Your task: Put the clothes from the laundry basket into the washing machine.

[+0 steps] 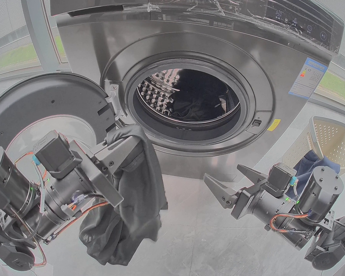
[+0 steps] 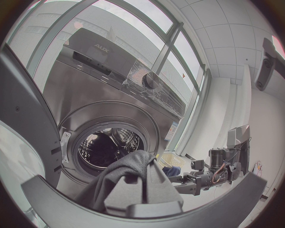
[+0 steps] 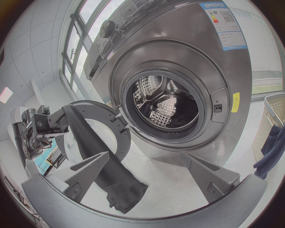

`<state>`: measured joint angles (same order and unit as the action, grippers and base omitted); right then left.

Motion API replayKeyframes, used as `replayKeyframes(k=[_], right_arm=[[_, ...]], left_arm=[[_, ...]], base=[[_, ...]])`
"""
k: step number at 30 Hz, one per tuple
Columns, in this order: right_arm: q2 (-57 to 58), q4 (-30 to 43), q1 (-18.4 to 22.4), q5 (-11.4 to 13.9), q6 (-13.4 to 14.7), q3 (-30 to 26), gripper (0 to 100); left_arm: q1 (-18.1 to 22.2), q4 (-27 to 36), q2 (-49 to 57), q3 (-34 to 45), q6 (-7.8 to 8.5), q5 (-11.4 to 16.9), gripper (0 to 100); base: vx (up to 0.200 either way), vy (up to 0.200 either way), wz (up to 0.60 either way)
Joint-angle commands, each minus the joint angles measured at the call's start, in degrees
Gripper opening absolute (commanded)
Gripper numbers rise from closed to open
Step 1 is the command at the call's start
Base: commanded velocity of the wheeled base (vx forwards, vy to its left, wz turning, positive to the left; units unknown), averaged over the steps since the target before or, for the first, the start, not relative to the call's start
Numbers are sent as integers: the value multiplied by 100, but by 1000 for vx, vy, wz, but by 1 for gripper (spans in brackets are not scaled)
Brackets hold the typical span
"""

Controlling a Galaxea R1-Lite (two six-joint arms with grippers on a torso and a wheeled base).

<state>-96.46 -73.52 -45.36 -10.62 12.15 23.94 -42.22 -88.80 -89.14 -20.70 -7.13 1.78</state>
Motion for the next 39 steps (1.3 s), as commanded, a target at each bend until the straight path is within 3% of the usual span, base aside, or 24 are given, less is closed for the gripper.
replayKeyframes(k=[1, 14, 27, 39], right_arm=[[-74, -4, 1, -2, -82, -30, 100], [-83, -13, 10, -10, -108, -21, 100], [-338, -39, -236, 7, -328, -118, 100], [-857, -391, -632, 130, -301, -56, 100]], left_arm=[[56, 3, -218, -250, 1, -55, 0], [64, 11, -605, -461, 1, -169, 0], [64, 539, -2081, -2087, -8, -380, 0], [170, 987, -1976, -2738, 1, -398, 0]], base=[[0, 0, 0], [0, 0, 0], [0, 0, 0], [0, 0, 0]])
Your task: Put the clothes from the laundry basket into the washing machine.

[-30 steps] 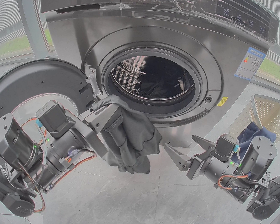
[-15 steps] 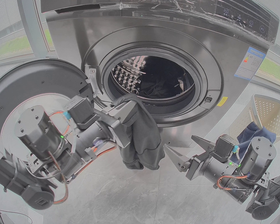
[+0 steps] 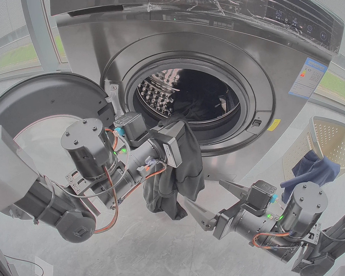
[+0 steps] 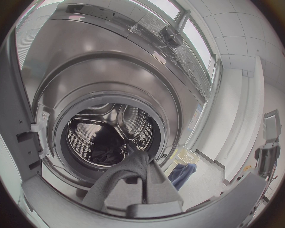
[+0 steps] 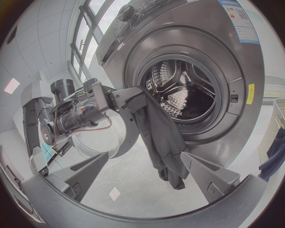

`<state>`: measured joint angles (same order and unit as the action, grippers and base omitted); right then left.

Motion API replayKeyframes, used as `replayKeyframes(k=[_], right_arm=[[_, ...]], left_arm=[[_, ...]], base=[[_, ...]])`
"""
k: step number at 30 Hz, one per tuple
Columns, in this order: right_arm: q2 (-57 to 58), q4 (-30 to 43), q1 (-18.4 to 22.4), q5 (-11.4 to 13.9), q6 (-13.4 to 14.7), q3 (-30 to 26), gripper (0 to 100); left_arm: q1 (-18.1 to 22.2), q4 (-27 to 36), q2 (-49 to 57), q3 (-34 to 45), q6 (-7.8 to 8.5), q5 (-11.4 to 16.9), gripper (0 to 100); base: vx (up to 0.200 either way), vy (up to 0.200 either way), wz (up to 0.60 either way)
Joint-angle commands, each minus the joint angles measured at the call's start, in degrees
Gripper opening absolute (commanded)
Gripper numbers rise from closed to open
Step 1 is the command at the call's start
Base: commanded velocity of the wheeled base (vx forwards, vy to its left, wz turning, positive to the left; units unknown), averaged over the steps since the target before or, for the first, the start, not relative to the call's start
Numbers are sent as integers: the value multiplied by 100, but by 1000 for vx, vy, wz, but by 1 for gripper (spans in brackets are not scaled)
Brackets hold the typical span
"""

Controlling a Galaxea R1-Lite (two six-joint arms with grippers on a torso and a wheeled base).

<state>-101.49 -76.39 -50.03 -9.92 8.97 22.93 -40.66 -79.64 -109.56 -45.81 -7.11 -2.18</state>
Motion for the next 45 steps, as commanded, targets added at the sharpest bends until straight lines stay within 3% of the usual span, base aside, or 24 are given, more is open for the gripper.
replayKeyframes(k=[1, 7, 15, 33, 44, 45], right_arm=[[-416, -131, -200, 61, 17, 80, 100], [-697, -148, -226, 69, 26, 291, 100], [-1119, -210, 266, 87, -1, 880, 100], [-1761, -236, 846, 236, -18, 1891, 100], [-2015, -351, 846, 228, -27, 2172, 100], [-2033, -395, 846, 228, -27, 2181, 0]], left_arm=[[14, 72, 84, -262, -1, 7, 0], [-48, 80, 251, -270, -10, 7, 0], [-136, 72, 497, 2, -10, 7, 0], [-144, 10, 664, 292, -10, 7, 0], [-144, -8, 655, 319, -10, 16, 0], [-136, -8, 655, 327, -10, 16, 0]], base=[[0, 0, 0], [0, 0, 0], [0, 0, 0], [0, 0, 0], [0, 0, 0], [0, 0, 0]])
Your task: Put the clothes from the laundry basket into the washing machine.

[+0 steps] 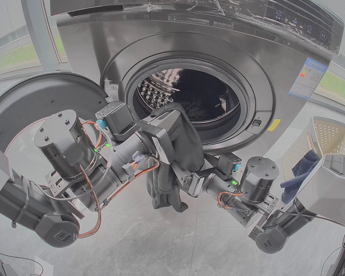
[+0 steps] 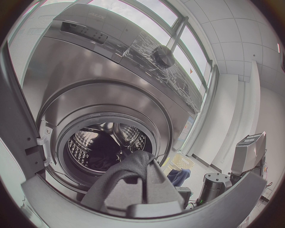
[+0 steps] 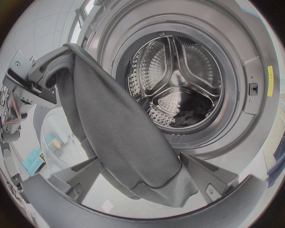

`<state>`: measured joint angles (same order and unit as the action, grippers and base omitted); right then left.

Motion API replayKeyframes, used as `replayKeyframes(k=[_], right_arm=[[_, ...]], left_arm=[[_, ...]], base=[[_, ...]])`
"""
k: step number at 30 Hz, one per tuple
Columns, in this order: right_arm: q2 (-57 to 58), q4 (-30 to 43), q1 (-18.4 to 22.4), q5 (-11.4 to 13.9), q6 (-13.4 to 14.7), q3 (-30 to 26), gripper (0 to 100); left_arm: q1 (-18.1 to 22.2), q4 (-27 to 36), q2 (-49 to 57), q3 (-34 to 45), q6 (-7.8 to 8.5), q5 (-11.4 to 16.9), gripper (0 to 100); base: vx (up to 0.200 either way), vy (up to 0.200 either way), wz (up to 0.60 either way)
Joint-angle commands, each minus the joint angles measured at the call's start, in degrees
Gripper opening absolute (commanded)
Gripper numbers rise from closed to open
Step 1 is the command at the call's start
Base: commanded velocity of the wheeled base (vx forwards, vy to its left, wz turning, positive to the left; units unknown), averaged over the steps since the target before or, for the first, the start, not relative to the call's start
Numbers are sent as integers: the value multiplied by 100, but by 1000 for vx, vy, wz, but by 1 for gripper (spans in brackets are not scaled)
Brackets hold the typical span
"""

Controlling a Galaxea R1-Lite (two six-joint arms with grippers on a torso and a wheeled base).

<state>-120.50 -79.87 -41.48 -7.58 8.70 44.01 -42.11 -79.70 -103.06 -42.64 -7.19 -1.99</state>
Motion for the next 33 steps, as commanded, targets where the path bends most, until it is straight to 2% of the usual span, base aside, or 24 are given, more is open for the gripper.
replayKeyframes(k=[1, 7, 15, 18, 22, 30, 31, 33], right_arm=[[-131, -81, -9, -6, -9, 73, 0], [106, -107, 18, 2, -27, -77, 0], [862, -64, 123, 20, -71, -630, 0], [1117, -99, 264, 125, -79, -885, 0], [1275, -107, 404, 152, -71, -912, 0], [1565, -116, 369, 152, -35, -859, 0], [1600, -116, 360, 152, -35, -859, 0], [1635, -116, 352, 152, -35, -868, 0]], left_arm=[[18, -1, 5, 19, -1, -3, 0], [62, -28, -74, 133, -1, -3, 0], [229, -45, -215, 177, 16, 23, 0], [212, -81, -215, 195, 7, 41, 0], [150, -89, -197, 274, 7, 58, 0], [36, -116, -171, 590, 25, 128, 0], [36, -116, -162, 626, 25, 172, 100], [36, -133, -171, 661, 25, 225, 100]], base=[[0, 0, 0], [0, 0, 0], [0, 0, 0], [0, 0, 0], [0, 0, 0], [0, 0, 0], [0, 0, 0], [0, 0, 0]])
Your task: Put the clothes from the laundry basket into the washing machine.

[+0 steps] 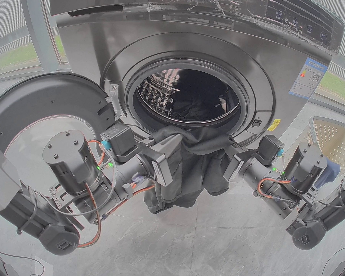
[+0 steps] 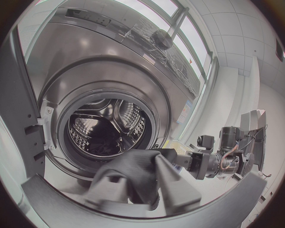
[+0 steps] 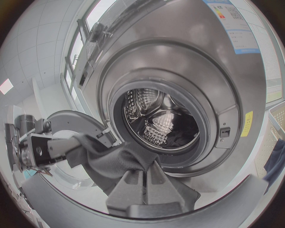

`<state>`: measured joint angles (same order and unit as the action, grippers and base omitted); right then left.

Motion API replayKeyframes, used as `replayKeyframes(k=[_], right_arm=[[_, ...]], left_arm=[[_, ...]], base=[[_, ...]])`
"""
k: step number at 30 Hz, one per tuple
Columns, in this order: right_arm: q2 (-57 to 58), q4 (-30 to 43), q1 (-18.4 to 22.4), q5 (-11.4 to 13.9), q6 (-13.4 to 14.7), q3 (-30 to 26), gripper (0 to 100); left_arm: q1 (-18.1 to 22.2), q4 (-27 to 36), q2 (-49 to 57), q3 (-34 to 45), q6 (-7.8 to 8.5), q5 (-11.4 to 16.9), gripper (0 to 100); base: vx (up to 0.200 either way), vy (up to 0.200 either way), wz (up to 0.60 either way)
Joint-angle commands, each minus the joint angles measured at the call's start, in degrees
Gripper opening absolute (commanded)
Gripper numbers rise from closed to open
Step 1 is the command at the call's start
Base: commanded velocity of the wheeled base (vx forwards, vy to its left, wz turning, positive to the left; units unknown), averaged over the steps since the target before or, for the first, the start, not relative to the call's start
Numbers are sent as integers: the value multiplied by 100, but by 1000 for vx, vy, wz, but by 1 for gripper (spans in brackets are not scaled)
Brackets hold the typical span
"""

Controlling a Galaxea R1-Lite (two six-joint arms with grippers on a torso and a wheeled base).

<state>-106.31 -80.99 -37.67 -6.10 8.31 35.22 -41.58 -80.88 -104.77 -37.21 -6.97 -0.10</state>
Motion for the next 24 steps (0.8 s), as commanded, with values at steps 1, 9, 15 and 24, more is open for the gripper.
replayKeyframes(k=[1, 9, 15, 24], right_arm=[[287, -4, -56, 12, -5, -6, 0], [533, 22, -144, 73, -14, 90, 0], [533, 22, -162, 73, -14, 363, 0], [533, 49, -258, 56, -5, 416, 0]], left_arm=[[-17, -15, -9, 135, -6, 89, 100], [45, -94, -316, 407, -23, 106, 100], [45, -639, -835, 680, -23, 106, 100], [45, -797, -1397, 820, 21, 98, 100]], base=[[0, 0, 0], [0, 0, 0], [0, 0, 0], [0, 0, 0]])
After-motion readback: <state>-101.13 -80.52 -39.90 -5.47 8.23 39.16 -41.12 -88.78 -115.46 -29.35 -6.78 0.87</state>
